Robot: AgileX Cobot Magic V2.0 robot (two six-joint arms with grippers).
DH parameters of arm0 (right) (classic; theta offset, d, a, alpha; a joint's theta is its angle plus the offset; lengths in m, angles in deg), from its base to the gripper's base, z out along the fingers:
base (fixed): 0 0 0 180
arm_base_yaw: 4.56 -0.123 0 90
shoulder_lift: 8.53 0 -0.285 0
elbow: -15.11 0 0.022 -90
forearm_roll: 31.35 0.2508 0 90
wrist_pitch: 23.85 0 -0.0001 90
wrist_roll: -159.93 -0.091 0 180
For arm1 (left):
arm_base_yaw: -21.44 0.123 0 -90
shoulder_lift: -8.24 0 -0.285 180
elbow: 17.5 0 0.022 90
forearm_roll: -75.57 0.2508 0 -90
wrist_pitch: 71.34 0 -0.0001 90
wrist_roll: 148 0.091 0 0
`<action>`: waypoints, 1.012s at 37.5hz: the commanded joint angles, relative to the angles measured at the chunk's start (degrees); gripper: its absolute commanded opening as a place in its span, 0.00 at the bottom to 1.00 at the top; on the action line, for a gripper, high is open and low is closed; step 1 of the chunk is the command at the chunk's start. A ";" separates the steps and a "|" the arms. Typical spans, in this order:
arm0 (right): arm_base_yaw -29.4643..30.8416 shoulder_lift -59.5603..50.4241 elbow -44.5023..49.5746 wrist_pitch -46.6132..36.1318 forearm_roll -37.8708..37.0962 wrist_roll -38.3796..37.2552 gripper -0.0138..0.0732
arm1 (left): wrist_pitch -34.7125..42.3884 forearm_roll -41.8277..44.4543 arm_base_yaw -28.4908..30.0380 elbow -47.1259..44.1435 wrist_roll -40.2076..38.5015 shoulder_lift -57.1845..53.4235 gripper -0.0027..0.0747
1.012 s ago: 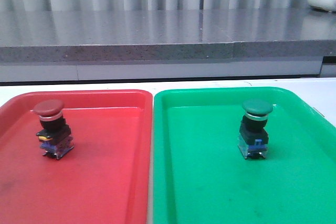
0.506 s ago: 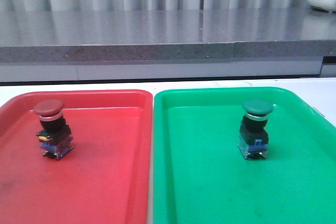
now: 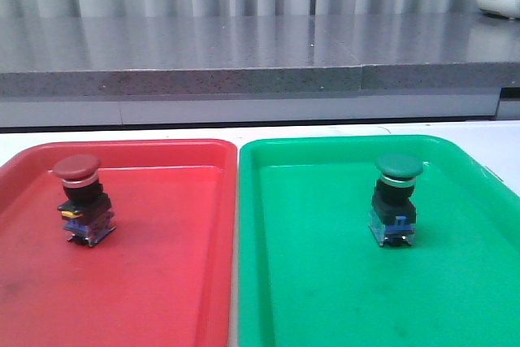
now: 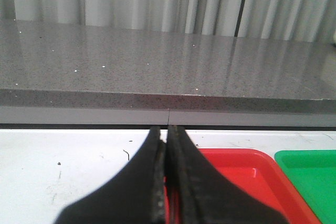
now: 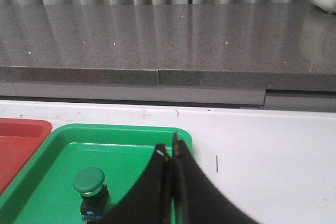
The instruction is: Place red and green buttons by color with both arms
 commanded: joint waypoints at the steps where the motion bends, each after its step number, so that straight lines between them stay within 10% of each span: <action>1: 0.29 0.44 -1.54 -4.62 -0.92 0.33 0.08 | 7.64 0.60 1.23 -2.14 -0.22 -1.00 0.01; 18: 0.29 0.47 -1.54 -4.56 -0.92 0.33 0.08 | 22.88 -0.73 7.42 -21.99 -0.22 -2.45 0.01; 38: 0.29 0.47 -1.54 -4.56 -0.92 0.33 0.08 | 21.52 -0.87 7.42 -21.86 -0.22 -2.45 0.01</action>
